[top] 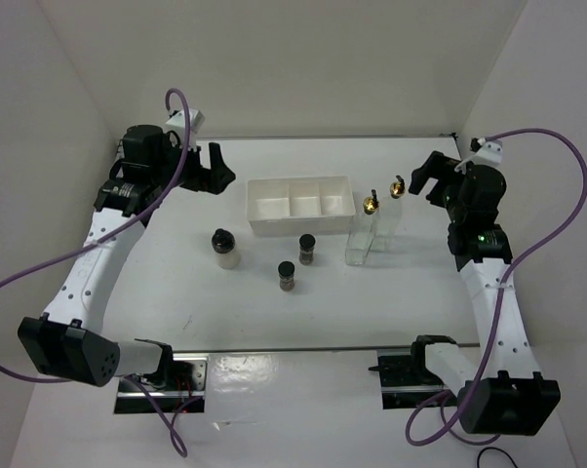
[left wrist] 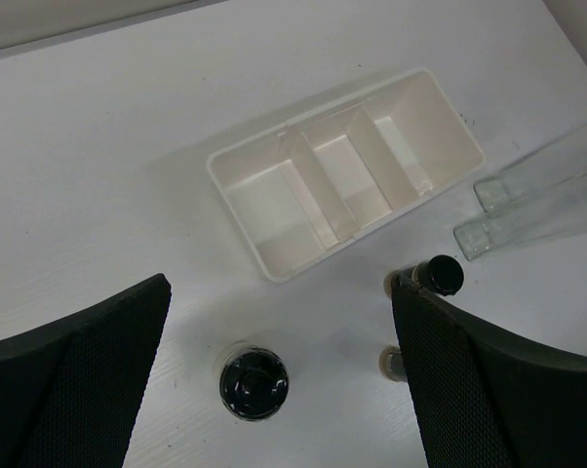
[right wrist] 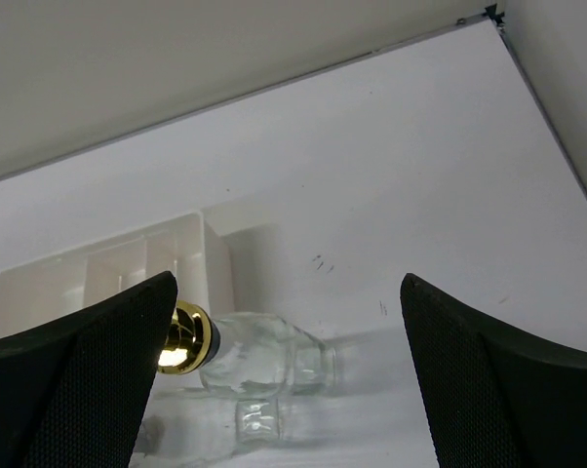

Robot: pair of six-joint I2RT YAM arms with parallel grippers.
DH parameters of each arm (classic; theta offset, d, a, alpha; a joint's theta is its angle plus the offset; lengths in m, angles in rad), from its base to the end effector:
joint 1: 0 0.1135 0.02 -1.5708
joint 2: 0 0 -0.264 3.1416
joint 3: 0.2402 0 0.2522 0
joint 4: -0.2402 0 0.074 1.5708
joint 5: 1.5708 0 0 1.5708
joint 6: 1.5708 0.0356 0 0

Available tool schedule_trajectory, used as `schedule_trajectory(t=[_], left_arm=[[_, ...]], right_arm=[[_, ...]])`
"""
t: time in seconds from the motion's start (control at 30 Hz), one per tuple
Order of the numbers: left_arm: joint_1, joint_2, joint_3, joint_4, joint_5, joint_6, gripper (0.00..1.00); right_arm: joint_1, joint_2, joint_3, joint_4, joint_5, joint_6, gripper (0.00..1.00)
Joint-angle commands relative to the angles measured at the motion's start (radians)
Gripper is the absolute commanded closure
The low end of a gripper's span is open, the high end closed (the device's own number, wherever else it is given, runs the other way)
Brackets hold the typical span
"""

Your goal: Organize the condiment bottles

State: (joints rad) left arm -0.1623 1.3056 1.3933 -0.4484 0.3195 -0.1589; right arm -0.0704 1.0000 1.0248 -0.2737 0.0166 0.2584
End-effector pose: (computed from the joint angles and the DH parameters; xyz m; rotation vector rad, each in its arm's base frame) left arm 0.2848 -0.0580 0.4114 0.2190 1.9353 -0.5219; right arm 0.2264 -0.0166 0.3747 0.3097 1.7947 0.1179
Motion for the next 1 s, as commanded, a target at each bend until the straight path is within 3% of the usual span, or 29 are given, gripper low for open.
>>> schedule_trajectory(t=[0.0,0.47,0.67,0.97], left_arm=[[-0.002,0.003,0.001,0.036,0.016,0.022,0.0],[-0.011,0.032,0.064,0.007,0.067,0.032,0.0],[-0.011,0.032,0.064,0.007,0.078,0.041,0.0],[-0.011,0.011,0.026,0.007,0.078,0.05,0.0]], right_arm=[[-0.006,-0.061,-0.029,0.114,-0.063,-0.031,0.0],[-0.006,-0.314,-0.187,0.114,-0.161,-0.042,0.0],[-0.006,-0.299,-0.233,0.136,-0.243,-0.03,0.0],[0.021,-0.29,-0.293,0.182,-0.178,-0.021,0.0]])
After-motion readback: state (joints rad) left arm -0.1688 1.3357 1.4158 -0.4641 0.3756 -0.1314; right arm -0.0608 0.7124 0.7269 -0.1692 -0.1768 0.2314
